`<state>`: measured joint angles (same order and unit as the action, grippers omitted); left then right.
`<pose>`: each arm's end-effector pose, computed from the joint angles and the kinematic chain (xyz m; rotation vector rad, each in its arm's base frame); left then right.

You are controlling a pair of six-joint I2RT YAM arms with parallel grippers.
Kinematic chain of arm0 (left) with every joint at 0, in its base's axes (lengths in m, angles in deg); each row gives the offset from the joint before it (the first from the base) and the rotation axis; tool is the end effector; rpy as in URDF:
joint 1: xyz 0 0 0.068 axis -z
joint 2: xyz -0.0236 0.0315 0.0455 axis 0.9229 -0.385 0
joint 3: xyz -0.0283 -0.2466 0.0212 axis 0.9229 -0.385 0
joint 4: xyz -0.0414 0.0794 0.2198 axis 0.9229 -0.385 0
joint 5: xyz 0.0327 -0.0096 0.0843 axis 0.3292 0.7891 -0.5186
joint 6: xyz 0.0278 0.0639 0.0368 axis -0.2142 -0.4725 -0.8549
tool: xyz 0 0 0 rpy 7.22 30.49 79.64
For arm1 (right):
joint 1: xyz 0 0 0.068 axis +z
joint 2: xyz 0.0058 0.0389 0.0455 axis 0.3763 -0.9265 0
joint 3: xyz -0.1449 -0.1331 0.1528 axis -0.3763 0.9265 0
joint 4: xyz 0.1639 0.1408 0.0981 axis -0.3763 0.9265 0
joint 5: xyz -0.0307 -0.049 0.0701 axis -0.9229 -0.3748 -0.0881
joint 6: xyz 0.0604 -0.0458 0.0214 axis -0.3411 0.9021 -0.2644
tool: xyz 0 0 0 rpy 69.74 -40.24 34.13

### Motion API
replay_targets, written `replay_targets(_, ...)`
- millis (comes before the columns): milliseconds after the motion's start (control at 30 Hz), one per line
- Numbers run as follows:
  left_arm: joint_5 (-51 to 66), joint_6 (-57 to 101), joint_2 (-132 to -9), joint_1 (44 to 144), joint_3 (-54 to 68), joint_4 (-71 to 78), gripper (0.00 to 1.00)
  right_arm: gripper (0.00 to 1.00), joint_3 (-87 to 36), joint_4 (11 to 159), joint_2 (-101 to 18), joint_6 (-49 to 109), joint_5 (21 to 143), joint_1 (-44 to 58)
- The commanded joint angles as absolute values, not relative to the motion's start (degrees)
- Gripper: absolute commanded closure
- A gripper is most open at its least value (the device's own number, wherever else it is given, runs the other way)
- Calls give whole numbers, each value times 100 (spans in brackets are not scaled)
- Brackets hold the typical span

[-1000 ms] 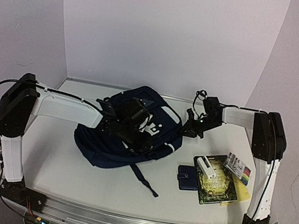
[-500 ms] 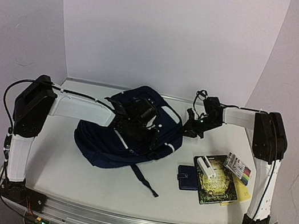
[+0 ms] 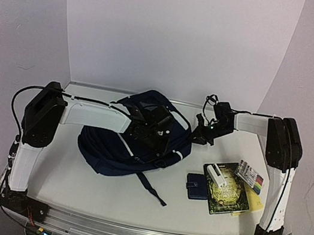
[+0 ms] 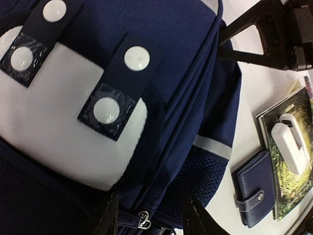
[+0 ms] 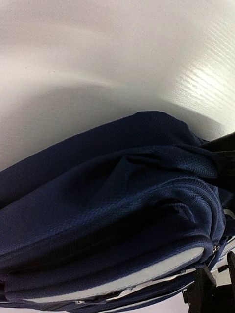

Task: Pack the student bag
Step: Unzip the student bag at the center of the board.

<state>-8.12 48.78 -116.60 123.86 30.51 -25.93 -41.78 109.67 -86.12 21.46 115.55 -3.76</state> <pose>0.2573 -0.3734 0.1620 0.3552 2.5455 -0.5179 0.4033 0.1804 0.1277 -0.3380 2.5968 1.1401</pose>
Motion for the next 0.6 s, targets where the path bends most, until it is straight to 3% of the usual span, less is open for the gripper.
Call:
replay_targets(0, -1577, 5150, -11370, 12467, 2993, -3138, 54, 100, -4113, 10955, -8225, 2109, 11434, -382)
replay_targets(400, -1832, 6085, -11393, 12501, 2918, -3352, 57, 100, -4058, 10915, -8190, 2100, 11434, -380)
replay_targets(567, -1250, 5306, -11524, 12510, 3049, -3499, 61, 100, -4043, 10920, -8169, 2142, 11400, -381)
